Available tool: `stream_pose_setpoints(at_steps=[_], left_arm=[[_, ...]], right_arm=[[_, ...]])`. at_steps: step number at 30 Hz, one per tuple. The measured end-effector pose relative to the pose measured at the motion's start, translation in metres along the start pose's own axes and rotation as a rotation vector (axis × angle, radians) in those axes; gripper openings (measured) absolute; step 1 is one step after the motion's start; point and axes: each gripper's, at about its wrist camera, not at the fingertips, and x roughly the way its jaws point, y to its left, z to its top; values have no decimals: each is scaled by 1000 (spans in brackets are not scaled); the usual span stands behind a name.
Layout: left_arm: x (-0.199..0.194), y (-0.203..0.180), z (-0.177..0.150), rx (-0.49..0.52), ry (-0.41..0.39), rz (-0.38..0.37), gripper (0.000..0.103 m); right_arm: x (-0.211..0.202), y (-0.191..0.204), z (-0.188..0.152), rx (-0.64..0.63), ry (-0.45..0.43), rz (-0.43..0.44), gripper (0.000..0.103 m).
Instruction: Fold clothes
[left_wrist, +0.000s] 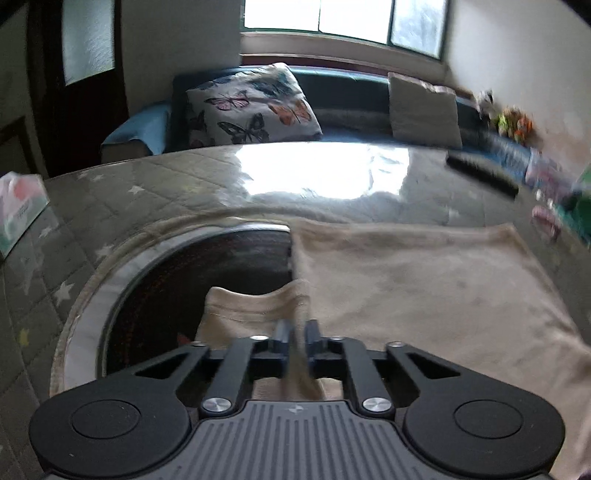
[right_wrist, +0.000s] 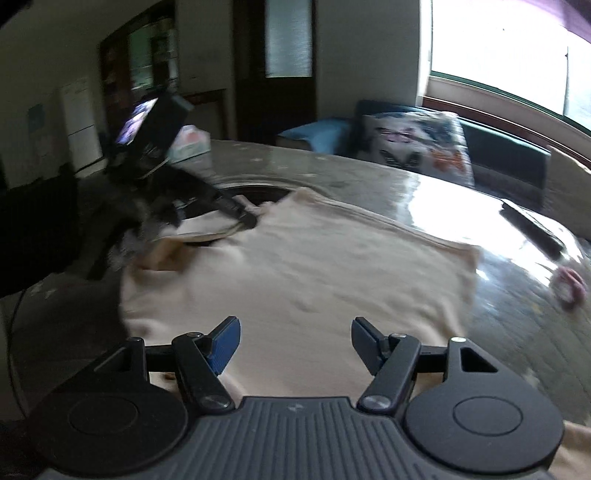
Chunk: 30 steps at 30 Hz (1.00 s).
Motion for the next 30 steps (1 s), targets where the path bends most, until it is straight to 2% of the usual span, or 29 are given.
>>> stream_pose_setpoints(at_steps=[6, 13, 16, 20, 25, 27, 30], left_arm=[[-40, 39, 2, -112, -95, 53, 3], [-91, 91, -13, -201, -198, 160, 3], [-107, 109, -25, -219, -218, 206, 3], [-111, 127, -46, -231, -196, 238, 3], [-98, 139, -67, -256, -123, 261, 3], [-96, 143, -71, -272, -102, 263, 6], [-98, 144, -71, -289, -110, 259, 8]], right_arm=[[11, 36, 7, -103, 20, 107, 68], [25, 77, 16, -218, 22, 202, 68], [33, 92, 19, -258, 23, 231, 68], [45, 112, 24, -309, 25, 269, 65], [62, 122, 22, -324, 58, 293, 62], [68, 124, 20, -322, 79, 289, 56], [73, 124, 17, -321, 99, 284, 49]])
